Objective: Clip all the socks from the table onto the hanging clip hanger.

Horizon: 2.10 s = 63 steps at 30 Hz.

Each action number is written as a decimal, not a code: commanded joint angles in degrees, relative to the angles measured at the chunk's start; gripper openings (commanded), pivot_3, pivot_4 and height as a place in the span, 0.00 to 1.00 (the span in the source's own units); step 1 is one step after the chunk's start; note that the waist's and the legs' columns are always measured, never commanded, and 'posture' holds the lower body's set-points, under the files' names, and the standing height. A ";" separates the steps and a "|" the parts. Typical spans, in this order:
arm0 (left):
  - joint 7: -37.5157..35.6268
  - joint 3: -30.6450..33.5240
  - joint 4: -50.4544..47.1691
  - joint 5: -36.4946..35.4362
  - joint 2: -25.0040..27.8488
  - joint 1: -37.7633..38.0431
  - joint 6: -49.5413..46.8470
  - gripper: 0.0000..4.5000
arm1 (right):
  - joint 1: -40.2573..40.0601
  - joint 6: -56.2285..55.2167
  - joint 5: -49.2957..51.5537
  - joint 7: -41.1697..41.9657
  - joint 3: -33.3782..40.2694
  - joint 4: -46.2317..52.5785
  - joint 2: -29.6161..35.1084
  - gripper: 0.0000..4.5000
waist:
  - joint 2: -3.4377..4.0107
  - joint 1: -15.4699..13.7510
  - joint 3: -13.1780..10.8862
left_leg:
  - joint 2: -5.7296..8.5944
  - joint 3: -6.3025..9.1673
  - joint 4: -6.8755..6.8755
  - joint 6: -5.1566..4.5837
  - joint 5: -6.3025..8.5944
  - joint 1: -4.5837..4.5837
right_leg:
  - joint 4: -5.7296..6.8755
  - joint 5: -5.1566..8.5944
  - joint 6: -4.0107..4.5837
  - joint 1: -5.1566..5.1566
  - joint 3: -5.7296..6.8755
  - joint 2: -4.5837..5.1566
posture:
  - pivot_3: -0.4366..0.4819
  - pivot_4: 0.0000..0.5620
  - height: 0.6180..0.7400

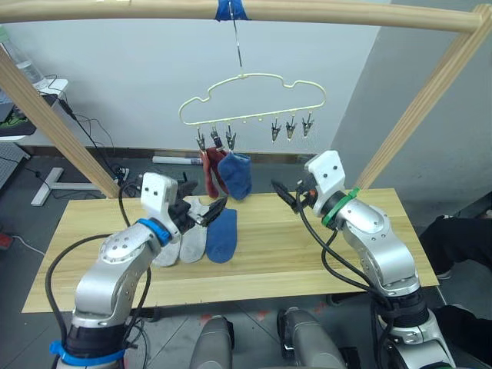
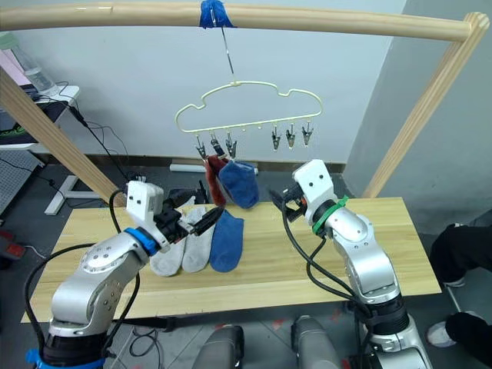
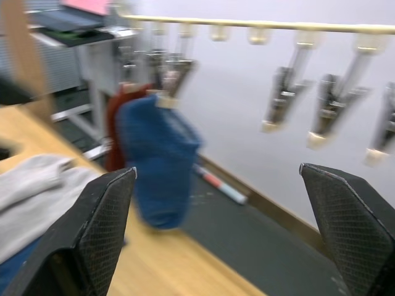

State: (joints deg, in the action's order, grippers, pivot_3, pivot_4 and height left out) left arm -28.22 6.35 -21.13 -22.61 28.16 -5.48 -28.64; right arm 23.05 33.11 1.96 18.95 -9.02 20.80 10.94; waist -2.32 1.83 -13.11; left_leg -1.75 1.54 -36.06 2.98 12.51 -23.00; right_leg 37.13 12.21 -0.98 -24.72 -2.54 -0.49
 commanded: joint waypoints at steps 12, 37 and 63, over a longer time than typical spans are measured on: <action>-9.18 7.59 -6.90 -7.11 7.27 -2.65 3.72 1.00 | 8.40 -2.57 -4.46 -12.43 -1.41 -7.75 -11.14 0.64 | -0.02 -0.20 0.01 | 0.00 0.01 -0.01 -0.01 -0.01 0.00 | 0.00 -0.03 0.01 0.01 0.03 -0.02 | 0.56 0.35 1.00; -6.93 12.49 -12.74 -19.87 7.67 -3.82 -1.89 1.00 | 19.05 -12.13 -3.88 -18.77 4.15 -27.75 -17.45 0.64 | 0.03 -0.48 -0.02 | -0.06 0.09 -0.01 -0.03 -0.01 0.00 | 0.00 -0.02 0.04 0.01 0.08 -0.10 | 0.61 0.38 1.00; -7.83 10.59 -10.11 -16.32 7.39 -1.78 2.24 1.00 | 24.70 -17.58 -2.35 -19.88 5.41 -36.46 -19.47 0.64 | 0.09 -0.48 -0.07 | -0.07 0.09 0.08 -0.05 0.01 -0.04 | -0.07 0.03 0.11 -0.03 0.09 -0.09 | 0.61 0.40 1.00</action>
State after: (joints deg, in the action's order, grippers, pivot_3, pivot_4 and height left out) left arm -35.69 16.56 -30.15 -39.07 35.63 -7.31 -27.94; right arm 45.80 17.01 -0.93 -1.15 -3.52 -16.57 -7.36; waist -2.24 1.35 -13.18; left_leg -1.82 1.64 -35.98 2.94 12.52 -23.05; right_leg 37.05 12.24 -0.87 -24.75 -2.44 -0.58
